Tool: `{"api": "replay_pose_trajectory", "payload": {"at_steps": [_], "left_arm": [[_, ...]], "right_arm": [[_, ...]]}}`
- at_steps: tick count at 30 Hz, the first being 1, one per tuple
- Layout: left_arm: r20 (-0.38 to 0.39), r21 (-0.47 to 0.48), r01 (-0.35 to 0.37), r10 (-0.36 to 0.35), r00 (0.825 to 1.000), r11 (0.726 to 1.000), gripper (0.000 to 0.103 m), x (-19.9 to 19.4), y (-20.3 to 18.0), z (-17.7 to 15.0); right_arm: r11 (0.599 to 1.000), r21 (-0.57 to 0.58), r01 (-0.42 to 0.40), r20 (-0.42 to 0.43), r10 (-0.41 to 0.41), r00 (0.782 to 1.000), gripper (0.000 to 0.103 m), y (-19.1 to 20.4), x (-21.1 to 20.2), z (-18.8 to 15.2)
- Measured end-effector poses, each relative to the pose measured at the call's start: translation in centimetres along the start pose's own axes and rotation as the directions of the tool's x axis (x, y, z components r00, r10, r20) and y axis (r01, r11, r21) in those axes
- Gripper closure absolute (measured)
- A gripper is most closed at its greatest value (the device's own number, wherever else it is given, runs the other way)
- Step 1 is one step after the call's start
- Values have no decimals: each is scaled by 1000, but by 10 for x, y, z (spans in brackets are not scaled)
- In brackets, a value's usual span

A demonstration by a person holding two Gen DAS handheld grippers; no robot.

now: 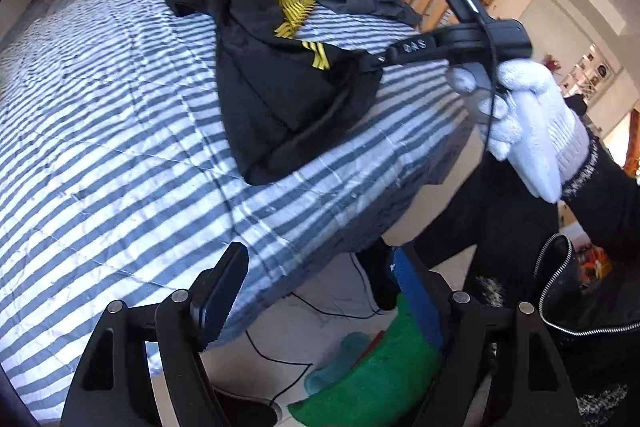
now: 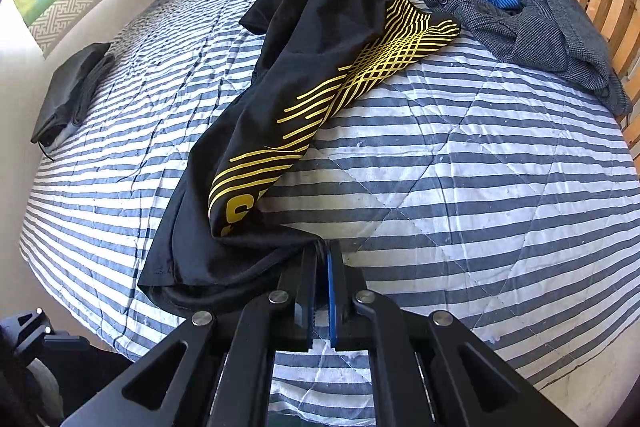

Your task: Fold large clothes

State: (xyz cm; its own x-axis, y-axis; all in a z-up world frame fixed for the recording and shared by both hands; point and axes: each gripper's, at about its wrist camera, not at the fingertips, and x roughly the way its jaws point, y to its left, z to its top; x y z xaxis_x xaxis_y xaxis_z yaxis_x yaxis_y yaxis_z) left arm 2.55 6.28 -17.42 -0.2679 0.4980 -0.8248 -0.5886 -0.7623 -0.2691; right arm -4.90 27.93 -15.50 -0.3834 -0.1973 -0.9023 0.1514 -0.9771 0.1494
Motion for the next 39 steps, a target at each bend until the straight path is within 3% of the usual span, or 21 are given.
{"api": "replay_pose_trajectory", "payload": {"at_steps": [1, 2, 4, 7, 9, 16, 19, 24, 27, 30, 34, 36, 38, 39], "left_arm": [[0, -11, -23, 23, 1000, 1000, 40, 2, 4, 3], [-9, -18, -42, 42, 999, 999, 60, 7, 12, 7], [-17, -16, -92, 92, 996, 996, 78, 20, 20, 13], [-41, 43, -124, 126, 991, 991, 78, 43, 20, 17], [-64, 60, -94, 98, 993, 994, 77, 56, 17, 19], [-84, 113, -130, 140, 987, 985, 78, 78, 12, 21], [-98, 138, -119, 133, 986, 983, 103, 86, 9, 20], [-78, 139, -117, 128, 989, 983, 103, 74, 3, 16], [-64, 83, -27, 32, 997, 996, 103, 46, 0, 12], [-66, 85, 64, -58, 996, 994, 103, 21, -15, 4], [-117, 149, 76, -58, 991, 986, 102, 17, -33, -11], [-139, 134, 41, -22, 990, 990, 88, 20, -34, -17], [-132, 87, 3, 9, 991, 996, 53, 21, -24, -16], [-115, 63, -5, 13, 993, 998, 50, 18, -19, -14]], "right_arm": [[1000, -2, 1, 3, -1, 1000, 99, 0, -1, 0], [1000, -4, 3, 5, -3, 1000, 99, 1, -2, -1], [1000, -7, 2, 5, -2, 1000, 99, 2, -2, -2], [1000, -10, 0, 3, 0, 1000, 99, 3, -1, -3], [1000, -10, -3, 1, 3, 1000, 99, 4, -1, -4], [1000, -6, -8, -5, 7, 1000, 99, 2, 0, -6], [1000, -6, -9, -8, 9, 1000, 99, 1, 1, -7], [1000, 0, -6, -8, 6, 1000, 99, 0, 0, -8], [1000, 0, -8, -7, 8, 1000, 99, 0, -1, -8], [1000, -6, -10, -5, 10, 1000, 99, 1, -2, -10], [1000, -14, -17, -10, 17, 1000, 99, 4, -2, -12], [1000, -18, -21, -10, 21, 1000, 99, 5, -3, -13], [1000, -20, -20, -5, 20, 1000, 98, 5, -5, -15], [1000, -21, -22, -6, 22, 1000, 96, 5, -7, -15]]}}
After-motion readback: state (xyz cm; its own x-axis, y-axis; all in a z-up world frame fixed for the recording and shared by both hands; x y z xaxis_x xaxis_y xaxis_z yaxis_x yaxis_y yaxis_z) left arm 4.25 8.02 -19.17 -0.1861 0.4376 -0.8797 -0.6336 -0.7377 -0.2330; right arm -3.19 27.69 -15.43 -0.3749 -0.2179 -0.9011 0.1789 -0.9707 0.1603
